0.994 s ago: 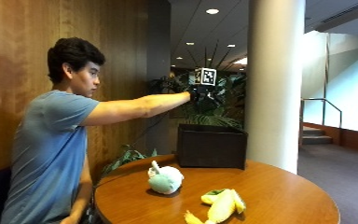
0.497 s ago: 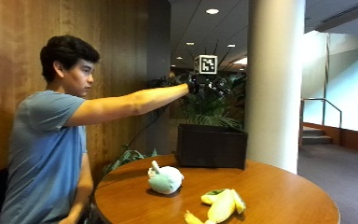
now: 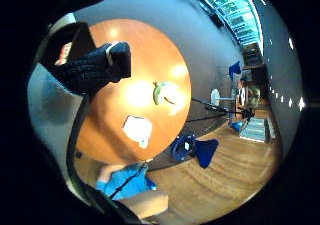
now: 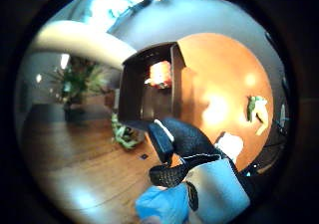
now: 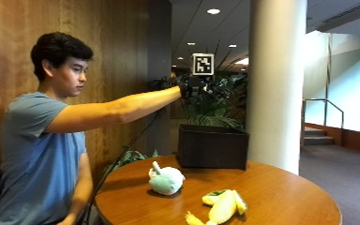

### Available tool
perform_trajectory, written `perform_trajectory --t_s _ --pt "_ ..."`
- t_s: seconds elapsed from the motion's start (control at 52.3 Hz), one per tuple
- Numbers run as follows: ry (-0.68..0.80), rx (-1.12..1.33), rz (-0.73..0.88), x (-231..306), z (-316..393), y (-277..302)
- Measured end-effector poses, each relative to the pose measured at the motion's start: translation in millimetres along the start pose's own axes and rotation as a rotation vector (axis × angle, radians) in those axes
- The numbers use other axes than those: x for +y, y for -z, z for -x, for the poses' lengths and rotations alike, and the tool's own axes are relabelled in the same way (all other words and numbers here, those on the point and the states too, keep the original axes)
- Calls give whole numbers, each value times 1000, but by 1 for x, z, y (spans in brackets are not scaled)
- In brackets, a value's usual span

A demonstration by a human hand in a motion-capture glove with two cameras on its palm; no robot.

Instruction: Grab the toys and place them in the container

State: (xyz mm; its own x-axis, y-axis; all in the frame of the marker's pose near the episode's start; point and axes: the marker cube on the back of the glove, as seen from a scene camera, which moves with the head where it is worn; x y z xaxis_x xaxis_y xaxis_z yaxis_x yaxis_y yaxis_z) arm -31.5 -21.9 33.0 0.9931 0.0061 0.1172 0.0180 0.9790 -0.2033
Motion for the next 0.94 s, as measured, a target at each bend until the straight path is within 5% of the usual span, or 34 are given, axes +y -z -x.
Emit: perform_trajectory --t_s 0.363,0.478,0.745,0.936 --pt "-233 -82 -21 34 -31 -14" --pt "-56 6 -28 51 -39 -20" --pt "-206 -12 -23 53 -31 -24" --pt "-82 90 -13 62 -43 -32"
